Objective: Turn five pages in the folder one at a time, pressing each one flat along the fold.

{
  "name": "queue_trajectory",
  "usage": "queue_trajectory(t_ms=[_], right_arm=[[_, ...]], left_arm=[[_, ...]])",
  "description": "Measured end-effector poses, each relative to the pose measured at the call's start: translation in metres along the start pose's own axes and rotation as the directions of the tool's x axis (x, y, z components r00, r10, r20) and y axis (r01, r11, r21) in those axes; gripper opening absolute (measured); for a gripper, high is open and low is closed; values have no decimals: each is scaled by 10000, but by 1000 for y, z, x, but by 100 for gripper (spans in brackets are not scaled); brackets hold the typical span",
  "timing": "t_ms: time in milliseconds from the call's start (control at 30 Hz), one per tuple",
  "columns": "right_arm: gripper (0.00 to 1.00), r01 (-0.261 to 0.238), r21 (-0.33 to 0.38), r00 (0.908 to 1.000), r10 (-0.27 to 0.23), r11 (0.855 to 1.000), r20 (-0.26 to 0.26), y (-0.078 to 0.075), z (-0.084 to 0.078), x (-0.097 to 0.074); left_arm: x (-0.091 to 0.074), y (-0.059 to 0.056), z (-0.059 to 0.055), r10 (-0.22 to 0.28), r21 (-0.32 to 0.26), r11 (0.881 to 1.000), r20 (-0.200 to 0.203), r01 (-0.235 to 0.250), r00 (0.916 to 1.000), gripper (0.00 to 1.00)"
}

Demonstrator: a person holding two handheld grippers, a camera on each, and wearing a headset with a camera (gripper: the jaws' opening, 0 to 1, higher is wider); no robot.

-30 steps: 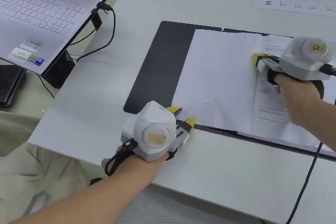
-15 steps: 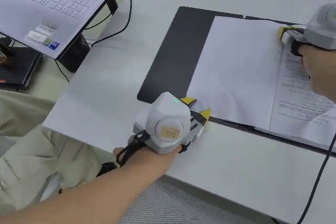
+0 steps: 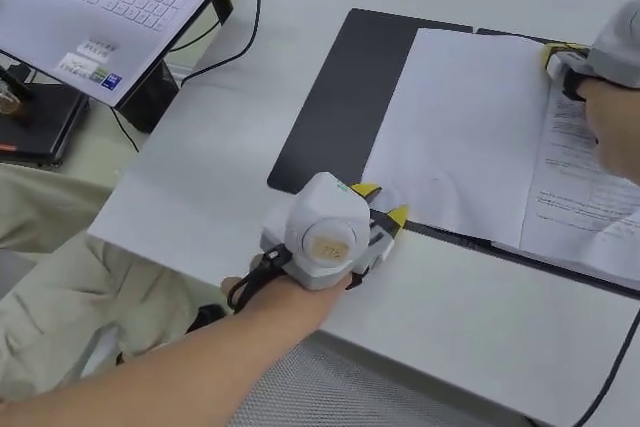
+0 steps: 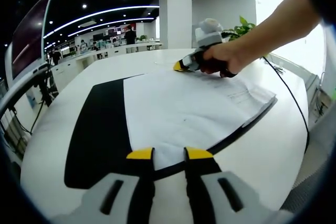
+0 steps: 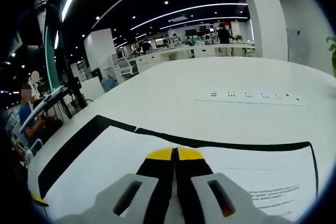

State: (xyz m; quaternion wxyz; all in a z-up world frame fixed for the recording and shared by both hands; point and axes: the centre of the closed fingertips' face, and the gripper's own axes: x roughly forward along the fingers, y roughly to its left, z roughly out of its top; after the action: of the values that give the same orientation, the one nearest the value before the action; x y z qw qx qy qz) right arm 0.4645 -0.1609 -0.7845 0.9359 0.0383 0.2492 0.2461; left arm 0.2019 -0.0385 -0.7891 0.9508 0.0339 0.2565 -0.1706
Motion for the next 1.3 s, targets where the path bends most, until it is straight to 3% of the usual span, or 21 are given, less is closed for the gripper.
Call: queue_trajectory(t_ms=[500,1100,1300], right_arm=[[0,-370,202,9992,373,9991,-106,18,-14,-32],[0,-822,281,9961,830,9962,-284,30,-33,-56],[0,-925,347,9953,934,9951,-252,43,-37,-80]], left_arm=[[0,1,0,-24,-19,10000,19,24,10000,21],[1,0,0,-30,-7,10000,7,30,10000,21],[1,0,0,-19,-86,10000,-18,19,10000,21]])
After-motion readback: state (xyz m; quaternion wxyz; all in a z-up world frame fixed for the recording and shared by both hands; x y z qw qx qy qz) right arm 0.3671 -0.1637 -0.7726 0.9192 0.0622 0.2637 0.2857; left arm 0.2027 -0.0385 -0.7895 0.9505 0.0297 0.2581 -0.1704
